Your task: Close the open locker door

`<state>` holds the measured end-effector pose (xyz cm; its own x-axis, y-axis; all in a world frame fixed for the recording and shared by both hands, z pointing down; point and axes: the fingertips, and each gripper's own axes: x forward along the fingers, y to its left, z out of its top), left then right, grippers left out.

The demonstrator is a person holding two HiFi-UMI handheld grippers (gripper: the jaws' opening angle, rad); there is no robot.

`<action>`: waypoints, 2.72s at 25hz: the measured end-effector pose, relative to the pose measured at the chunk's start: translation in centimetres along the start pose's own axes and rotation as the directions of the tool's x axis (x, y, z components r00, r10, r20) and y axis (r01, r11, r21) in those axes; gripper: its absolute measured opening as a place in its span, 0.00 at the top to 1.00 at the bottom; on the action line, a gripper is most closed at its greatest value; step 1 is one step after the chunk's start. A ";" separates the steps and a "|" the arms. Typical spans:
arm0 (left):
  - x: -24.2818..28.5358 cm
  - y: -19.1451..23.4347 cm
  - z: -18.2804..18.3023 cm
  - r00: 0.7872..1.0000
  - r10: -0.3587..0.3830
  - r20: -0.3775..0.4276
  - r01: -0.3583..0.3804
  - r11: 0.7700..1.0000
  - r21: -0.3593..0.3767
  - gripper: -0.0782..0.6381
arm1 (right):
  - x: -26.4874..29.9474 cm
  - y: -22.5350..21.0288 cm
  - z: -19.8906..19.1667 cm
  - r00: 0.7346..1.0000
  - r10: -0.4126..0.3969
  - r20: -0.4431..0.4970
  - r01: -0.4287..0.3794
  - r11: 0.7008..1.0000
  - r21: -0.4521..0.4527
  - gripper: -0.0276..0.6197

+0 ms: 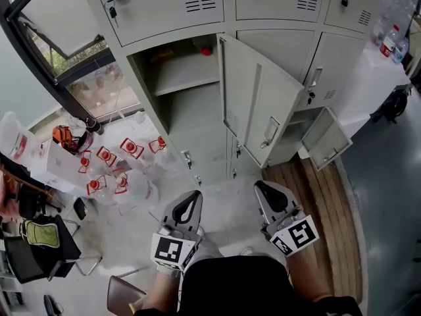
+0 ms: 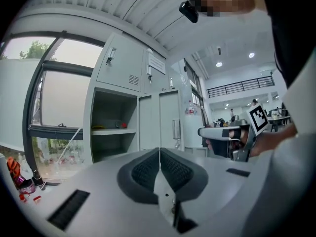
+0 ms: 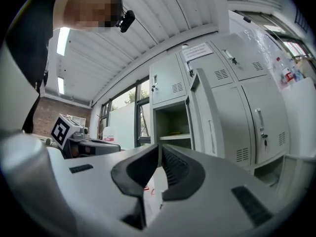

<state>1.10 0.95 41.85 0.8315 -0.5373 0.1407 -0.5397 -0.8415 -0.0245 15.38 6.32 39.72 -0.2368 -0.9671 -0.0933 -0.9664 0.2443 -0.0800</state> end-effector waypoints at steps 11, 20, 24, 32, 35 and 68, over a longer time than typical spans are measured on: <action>3.0 10.8 1.2 0.975 -0.215 0.049 0.213 0.976 0.035 0.86 | 11.4 1.9 0.2 0.985 -0.169 0.039 0.170 0.985 -0.023 0.89; 6.5 12.5 1.1 0.922 -0.385 0.031 0.383 0.922 0.057 0.86 | 11.2 -1.3 0.9 0.916 -0.395 0.074 0.399 0.915 -0.054 0.89; 8.6 10.7 1.1 0.895 -0.445 0.024 0.444 0.895 0.052 0.86 | 8.6 -3.6 2.2 0.874 -0.476 0.097 0.483 0.873 -0.070 0.89; 12.8 6.0 3.5 0.852 -0.521 0.046 0.517 0.853 0.074 0.86 | 4.1 -8.5 4.7 0.816 -0.565 0.124 0.576 0.814 -0.074 0.89; 13.8 5.1 3.6 0.851 -0.523 0.040 0.520 0.851 0.072 0.86 | 3.3 -9.9 5.6 0.809 -0.571 0.140 0.584 0.808 -0.082 0.89; 11.0 6.2 2.6 0.924 -0.382 0.032 0.380 0.924 0.044 0.86 | 6.8 -6.7 6.8 0.954 -0.272 0.126 0.278 0.960 -0.037 0.74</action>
<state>7.20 -10.31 40.70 0.9783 -0.1771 0.1080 -0.1768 -0.9842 -0.0125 20.90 -1.44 32.90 0.0494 -0.9802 -0.1919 -0.9971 -0.0374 -0.0657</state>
